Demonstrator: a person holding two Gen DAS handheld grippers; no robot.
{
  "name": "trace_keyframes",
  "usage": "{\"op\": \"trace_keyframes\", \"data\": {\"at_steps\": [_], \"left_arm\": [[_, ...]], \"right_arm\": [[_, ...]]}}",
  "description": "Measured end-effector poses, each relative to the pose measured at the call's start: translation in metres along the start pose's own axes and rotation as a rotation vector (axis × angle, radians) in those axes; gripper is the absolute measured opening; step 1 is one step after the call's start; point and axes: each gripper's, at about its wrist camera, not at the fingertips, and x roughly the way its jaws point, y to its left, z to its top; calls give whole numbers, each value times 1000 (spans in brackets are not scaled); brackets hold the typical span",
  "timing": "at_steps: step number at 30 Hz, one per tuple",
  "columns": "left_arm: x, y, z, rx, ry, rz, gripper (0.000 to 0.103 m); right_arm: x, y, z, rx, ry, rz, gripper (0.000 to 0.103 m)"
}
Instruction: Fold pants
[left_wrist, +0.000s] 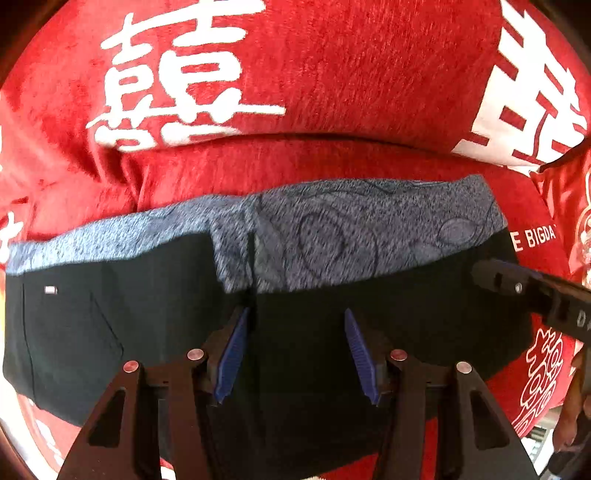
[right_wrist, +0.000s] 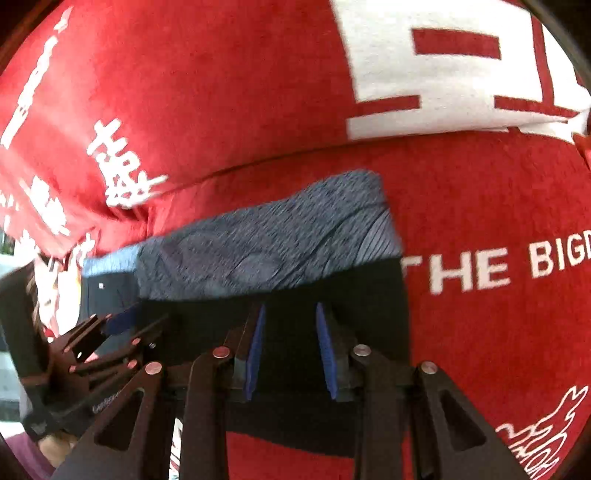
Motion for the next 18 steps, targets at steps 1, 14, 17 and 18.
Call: {"op": "trace_keyframes", "data": {"at_steps": [1, 14, 17, 18], "left_arm": [[-1, -1, -3, 8, 0, 8, 54], [-30, 7, -32, -64, -15, 45, 99], [-36, 12, -42, -98, -6, 54, 99], [-38, 14, -45, -109, -2, 60, 99]], "right_arm": [[-2, 2, -8, -8, 3, 6, 31], [-28, 35, -47, -72, 31, 26, 52], [-28, 41, -55, -83, 49, 30, 62], [-28, 44, -58, -89, 58, 30, 66]]}}
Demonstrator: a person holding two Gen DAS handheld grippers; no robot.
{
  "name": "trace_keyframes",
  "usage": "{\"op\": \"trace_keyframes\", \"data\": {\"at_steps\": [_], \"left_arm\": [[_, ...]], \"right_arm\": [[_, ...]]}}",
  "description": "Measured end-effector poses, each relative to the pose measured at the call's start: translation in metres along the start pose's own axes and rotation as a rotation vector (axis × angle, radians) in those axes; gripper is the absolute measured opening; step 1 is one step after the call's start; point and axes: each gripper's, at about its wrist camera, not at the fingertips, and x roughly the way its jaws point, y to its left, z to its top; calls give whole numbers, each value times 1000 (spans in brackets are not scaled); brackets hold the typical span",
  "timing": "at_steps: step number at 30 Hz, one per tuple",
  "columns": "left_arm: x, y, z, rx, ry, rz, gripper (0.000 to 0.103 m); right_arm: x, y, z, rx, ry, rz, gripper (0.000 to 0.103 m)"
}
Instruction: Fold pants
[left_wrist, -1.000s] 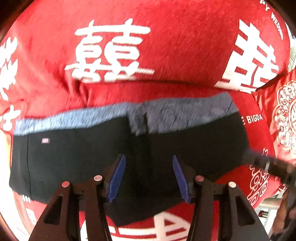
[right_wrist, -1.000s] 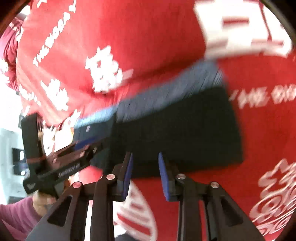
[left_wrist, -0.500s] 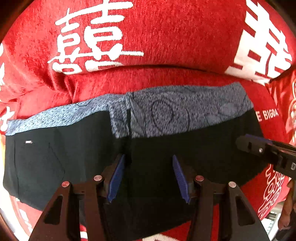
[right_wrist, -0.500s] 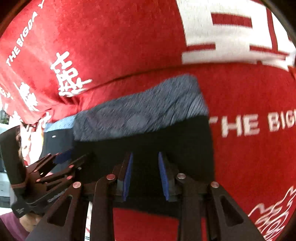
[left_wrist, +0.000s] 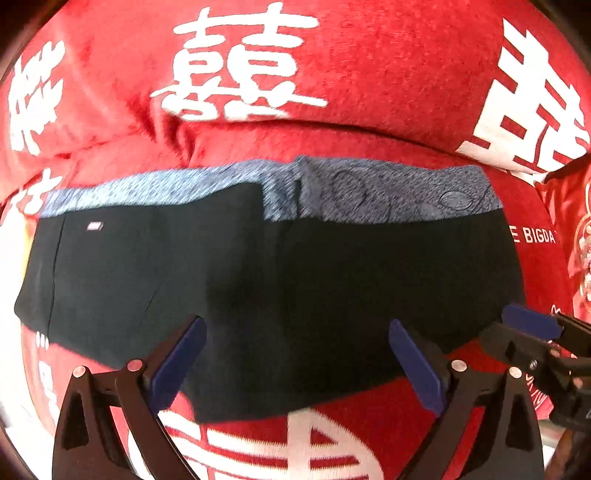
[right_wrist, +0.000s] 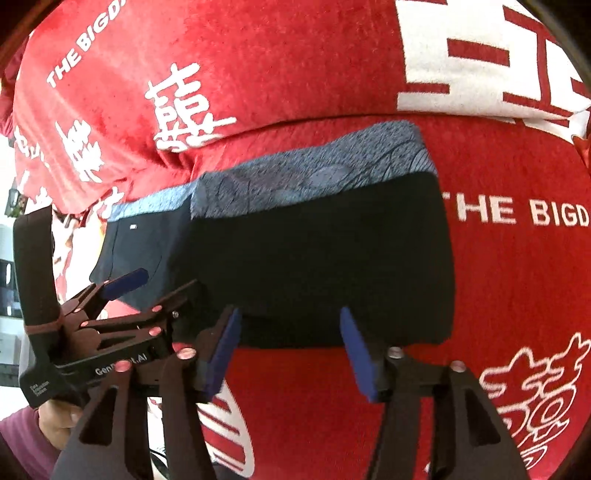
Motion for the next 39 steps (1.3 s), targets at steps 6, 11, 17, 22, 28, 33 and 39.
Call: {"op": "trace_keyframes", "data": {"at_steps": [6, 11, 17, 22, 28, 33, 39], "left_arm": [[-14, 26, -25, -70, 28, 32, 99], [-17, 59, -45, -117, 57, 28, 99], [-20, 105, -58, -183, 78, 27, 99], [-25, 142, -62, -214, 71, 18, 99], [-28, 185, -65, -260, 67, 6, 99], [-23, 208, -69, -296, 69, 1, 99], [-22, 231, -74, -340, 51, -12, 99]], "right_arm": [[2, 18, -21, -66, 56, -68, 81], [7, 41, -37, -139, 87, -124, 83], [19, 77, -47, -157, 118, -133, 83], [31, 115, -51, -182, 135, -143, 83], [51, 155, -54, -208, 163, -154, 83], [65, 182, -56, -247, 187, -155, 83], [78, 194, -54, -262, 213, -163, 83]]}}
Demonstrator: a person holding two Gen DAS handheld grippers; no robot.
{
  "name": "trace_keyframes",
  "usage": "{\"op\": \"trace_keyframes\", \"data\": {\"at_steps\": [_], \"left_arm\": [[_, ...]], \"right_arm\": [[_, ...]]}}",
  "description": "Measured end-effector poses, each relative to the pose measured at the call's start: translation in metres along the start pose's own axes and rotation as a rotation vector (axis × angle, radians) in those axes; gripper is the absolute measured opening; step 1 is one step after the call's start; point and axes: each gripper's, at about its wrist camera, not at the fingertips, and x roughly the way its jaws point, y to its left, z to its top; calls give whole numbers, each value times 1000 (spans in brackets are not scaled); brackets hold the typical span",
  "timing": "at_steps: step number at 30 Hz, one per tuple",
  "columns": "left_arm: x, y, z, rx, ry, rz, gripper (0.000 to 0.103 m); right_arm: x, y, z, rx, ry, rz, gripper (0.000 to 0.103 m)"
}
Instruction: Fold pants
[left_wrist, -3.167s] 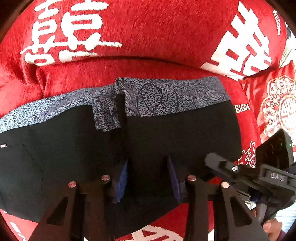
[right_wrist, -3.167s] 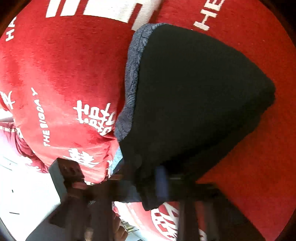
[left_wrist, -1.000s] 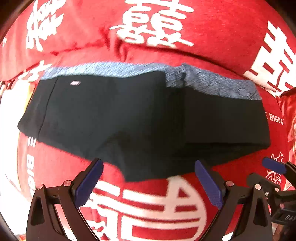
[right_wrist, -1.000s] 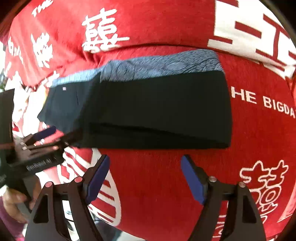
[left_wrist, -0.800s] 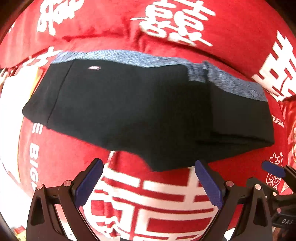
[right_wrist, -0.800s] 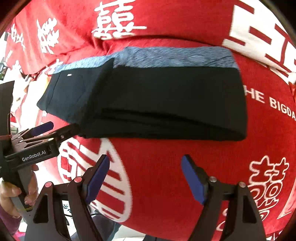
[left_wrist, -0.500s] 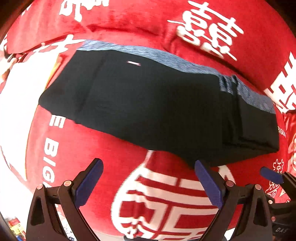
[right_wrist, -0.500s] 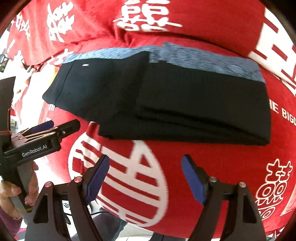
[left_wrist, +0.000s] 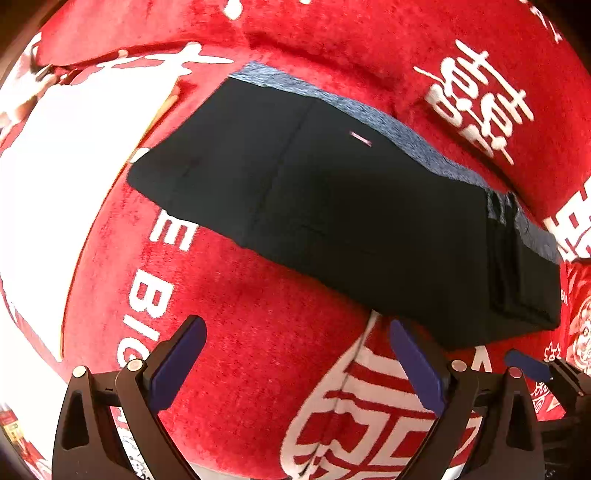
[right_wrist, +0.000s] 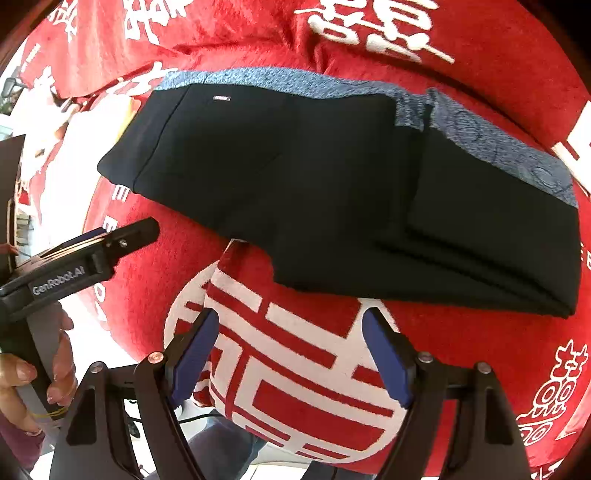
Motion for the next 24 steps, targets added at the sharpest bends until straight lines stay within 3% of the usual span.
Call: {"op": "trace_keyframes", "data": {"at_steps": [19, 24], "left_arm": [[2, 46, 29, -146, -49, -92, 99], [4, 57, 31, -214, -63, -162, 99]], "right_arm": [[28, 12, 39, -30, 31, -35, 83], [38, 6, 43, -17, 49, -42, 83]]}}
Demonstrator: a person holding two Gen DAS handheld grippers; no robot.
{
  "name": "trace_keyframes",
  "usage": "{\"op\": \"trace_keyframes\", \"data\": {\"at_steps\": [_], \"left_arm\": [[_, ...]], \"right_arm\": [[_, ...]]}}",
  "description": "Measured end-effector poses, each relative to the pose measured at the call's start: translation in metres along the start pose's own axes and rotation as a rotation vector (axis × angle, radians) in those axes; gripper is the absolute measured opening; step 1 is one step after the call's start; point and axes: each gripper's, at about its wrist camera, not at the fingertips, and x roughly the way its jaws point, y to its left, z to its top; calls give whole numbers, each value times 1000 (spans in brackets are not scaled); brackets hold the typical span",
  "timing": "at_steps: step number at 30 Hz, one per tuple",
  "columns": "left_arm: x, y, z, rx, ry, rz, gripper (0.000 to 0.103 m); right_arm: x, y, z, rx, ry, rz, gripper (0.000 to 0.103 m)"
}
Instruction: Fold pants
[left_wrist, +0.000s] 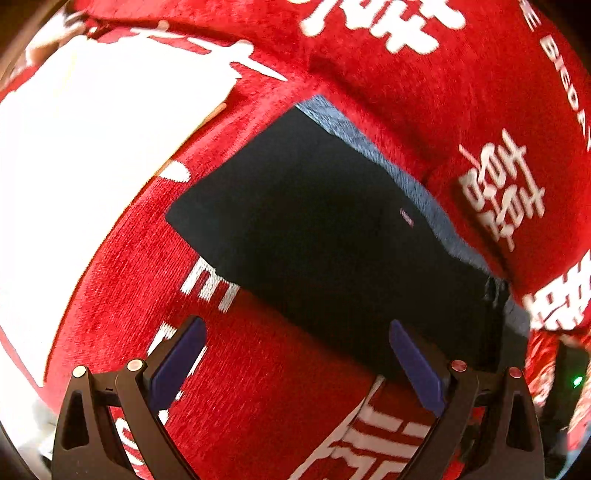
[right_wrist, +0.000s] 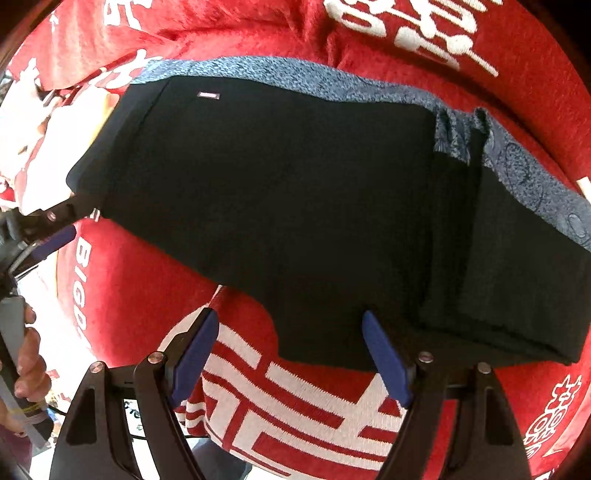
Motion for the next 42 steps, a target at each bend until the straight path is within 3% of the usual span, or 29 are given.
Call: {"op": "trace_keyframes", "data": {"at_steps": [4, 10, 16, 24, 32, 35, 38, 40, 42], "left_arm": [[1, 15, 8, -78, -14, -55, 99], [3, 21, 9, -94, -7, -123, 99], [15, 32, 13, -193, 15, -306, 99], [25, 48, 18, -285, -17, -431, 99], [19, 42, 24, -286, -35, -448, 99], [5, 26, 29, -221, -85, -469, 99], [16, 16, 36, -165, -49, -364, 99], [26, 22, 37, -198, -18, -327, 99], [30, 27, 37, -224, -11, -303, 91]], "right_arm": [[1, 1, -1, -13, 3, -6, 83], [4, -1, -1, -3, 5, 2, 83], [7, 0, -2, -7, 5, -1, 83], [7, 1, -4, -8, -1, -1, 83], [11, 2, -10, -12, -4, -4, 83], [11, 3, -11, -13, -7, -4, 83], [13, 6, -12, -23, -4, -12, 83], [13, 9, -12, -29, -1, -17, 83], [11, 10, -12, -28, -1, -14, 83]]}}
